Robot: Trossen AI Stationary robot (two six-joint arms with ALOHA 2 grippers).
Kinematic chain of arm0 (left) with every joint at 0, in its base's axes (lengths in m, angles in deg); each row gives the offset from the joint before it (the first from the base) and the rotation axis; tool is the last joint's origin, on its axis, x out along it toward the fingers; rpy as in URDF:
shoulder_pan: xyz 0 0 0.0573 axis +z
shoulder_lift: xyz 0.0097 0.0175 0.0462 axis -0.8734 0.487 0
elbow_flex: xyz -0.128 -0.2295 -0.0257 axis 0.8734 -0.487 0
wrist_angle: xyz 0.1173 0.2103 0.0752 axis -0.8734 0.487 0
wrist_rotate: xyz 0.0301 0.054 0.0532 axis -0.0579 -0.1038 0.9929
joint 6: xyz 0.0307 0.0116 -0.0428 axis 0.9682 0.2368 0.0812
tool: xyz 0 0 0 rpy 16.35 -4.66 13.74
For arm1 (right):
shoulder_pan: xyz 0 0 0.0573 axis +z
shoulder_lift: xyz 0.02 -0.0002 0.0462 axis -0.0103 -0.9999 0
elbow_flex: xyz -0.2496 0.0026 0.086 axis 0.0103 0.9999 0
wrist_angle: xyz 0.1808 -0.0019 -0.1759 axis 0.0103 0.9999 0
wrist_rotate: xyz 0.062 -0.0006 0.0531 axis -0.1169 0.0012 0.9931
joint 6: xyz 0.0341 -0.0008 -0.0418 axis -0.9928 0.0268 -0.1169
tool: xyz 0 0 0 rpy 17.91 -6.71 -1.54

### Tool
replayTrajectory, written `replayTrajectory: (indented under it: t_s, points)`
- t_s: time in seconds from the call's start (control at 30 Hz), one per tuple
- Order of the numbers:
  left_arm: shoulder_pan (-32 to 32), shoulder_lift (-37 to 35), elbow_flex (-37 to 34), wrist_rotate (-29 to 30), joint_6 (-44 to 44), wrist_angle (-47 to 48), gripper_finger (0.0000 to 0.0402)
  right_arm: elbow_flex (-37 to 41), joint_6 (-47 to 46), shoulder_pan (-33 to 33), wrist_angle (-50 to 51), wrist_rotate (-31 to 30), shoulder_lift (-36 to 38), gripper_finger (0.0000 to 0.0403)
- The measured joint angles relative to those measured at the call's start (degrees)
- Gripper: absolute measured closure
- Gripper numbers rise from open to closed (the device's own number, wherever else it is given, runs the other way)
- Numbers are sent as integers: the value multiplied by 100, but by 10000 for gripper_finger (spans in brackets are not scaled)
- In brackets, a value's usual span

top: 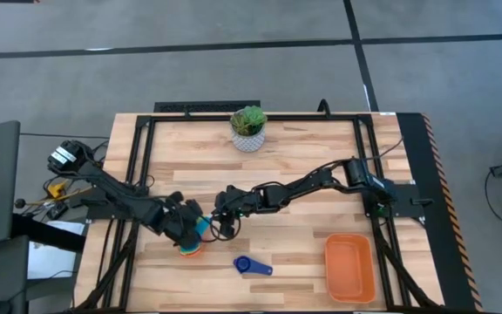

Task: Nest measuring cups in basket
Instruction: Stack the blue measuring cup on top of the green measuring cup

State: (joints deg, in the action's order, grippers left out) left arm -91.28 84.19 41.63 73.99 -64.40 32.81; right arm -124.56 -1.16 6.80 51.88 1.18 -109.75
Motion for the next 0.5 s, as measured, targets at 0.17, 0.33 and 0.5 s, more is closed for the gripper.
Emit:
replayTrajectory:
  t_s: [0.17, 0.33, 0.5]
  points:
    - [87, 0, 0, -247, 349, -264, 401, 0, 88, 1, 11, 4, 0, 285]
    - [110, 0, 0, -665, 956, -781, 401, 3, 150, 1, 350, 0, 124, 285]
    - [110, 0, 0, -1077, 1419, -1274, 401, -6, 381, 15, 1073, -49, 518, 285]
